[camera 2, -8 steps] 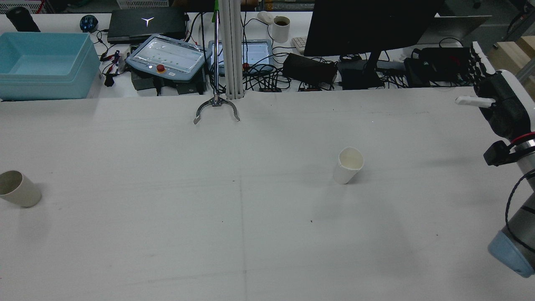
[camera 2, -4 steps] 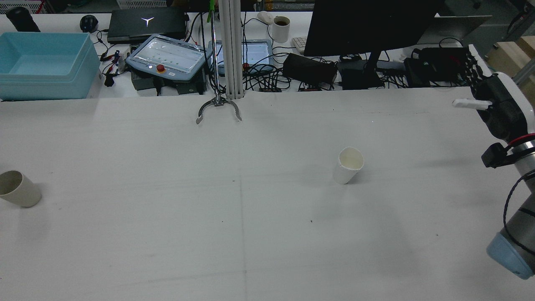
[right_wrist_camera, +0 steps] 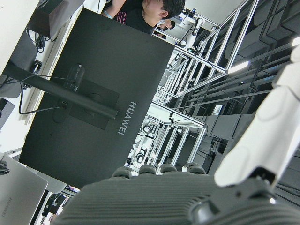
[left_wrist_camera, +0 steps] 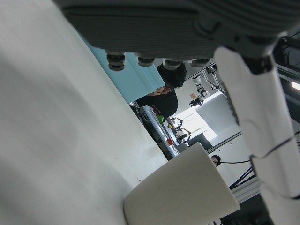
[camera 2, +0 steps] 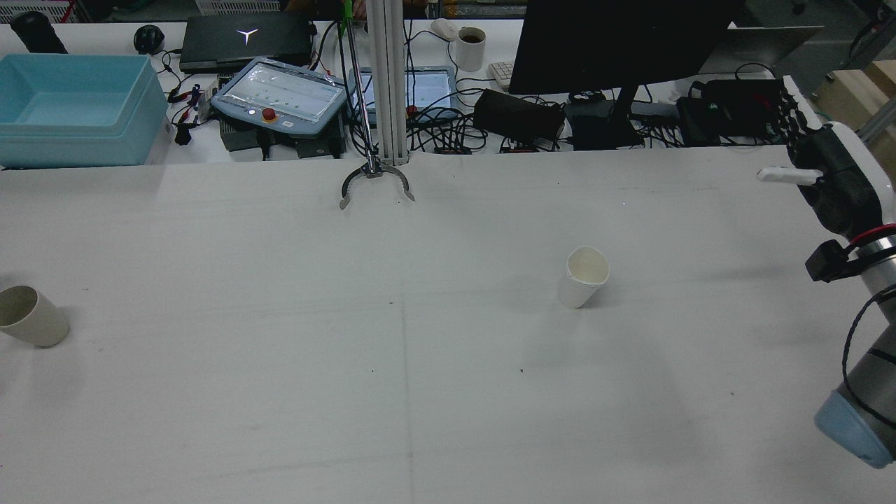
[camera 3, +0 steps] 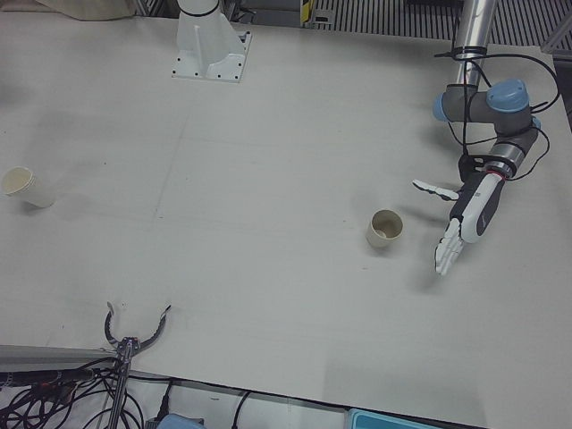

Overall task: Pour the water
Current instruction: 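Reach the left hand to the nearby white cup and grasp it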

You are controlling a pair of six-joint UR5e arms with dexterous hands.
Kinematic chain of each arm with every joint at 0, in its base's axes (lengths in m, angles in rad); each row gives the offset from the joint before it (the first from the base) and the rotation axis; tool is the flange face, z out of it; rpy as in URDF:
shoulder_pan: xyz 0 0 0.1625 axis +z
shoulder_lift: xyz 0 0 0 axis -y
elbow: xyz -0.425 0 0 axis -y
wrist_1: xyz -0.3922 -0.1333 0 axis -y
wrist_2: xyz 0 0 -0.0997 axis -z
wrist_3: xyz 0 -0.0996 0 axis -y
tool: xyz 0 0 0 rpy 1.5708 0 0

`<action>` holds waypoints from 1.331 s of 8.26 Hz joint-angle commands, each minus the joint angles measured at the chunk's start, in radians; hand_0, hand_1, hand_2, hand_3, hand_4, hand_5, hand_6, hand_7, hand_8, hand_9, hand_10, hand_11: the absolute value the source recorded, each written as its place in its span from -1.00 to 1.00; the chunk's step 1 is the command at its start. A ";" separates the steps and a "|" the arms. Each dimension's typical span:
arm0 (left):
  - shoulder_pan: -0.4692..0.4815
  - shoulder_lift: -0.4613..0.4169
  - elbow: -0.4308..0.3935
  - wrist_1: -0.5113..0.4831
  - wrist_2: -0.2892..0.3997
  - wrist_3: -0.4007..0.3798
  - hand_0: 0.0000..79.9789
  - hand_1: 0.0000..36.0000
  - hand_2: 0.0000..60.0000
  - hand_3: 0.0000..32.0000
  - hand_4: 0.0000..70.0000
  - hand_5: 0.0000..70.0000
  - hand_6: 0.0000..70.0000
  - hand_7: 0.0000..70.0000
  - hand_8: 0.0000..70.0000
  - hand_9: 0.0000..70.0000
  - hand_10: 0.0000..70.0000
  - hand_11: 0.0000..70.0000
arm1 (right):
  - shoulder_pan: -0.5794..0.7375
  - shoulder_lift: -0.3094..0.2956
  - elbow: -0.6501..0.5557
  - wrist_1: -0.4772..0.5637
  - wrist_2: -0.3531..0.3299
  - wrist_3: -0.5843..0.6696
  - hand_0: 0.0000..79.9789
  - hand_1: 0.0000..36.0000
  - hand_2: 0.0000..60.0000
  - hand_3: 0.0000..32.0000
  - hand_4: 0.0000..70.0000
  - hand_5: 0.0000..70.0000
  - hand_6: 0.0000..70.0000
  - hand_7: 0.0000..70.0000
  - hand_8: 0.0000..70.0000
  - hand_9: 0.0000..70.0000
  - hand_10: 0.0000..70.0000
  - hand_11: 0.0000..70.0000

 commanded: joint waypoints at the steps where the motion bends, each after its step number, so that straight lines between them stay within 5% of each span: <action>1: 0.035 -0.022 0.028 -0.009 -0.029 0.003 0.19 -0.25 -1.00 -0.49 -1.00 -1.00 -1.00 -0.98 -1.00 -1.00 -0.91 -0.83 | 0.000 0.000 0.001 -0.002 0.000 0.000 0.06 -0.53 -1.00 -1.00 -1.00 -0.90 -1.00 -1.00 -1.00 -1.00 -1.00 -1.00; 7: 0.141 -0.058 0.030 -0.004 -0.095 0.015 0.20 -0.24 -1.00 -0.56 -1.00 -0.96 -0.99 -0.97 -1.00 -1.00 -0.91 -0.83 | -0.005 0.013 0.012 -0.002 -0.003 0.008 0.07 -0.53 -1.00 -1.00 -1.00 -0.89 -1.00 -1.00 -1.00 -1.00 -1.00 -1.00; 11: 0.153 -0.129 0.054 0.031 -0.112 0.015 0.20 -0.22 -1.00 -0.80 -0.99 -0.82 -0.97 -0.93 -1.00 -1.00 -0.91 -0.82 | -0.005 0.013 0.014 -0.002 -0.003 0.010 0.07 -0.53 -1.00 -1.00 -1.00 -0.86 -1.00 -1.00 -1.00 -1.00 -1.00 -1.00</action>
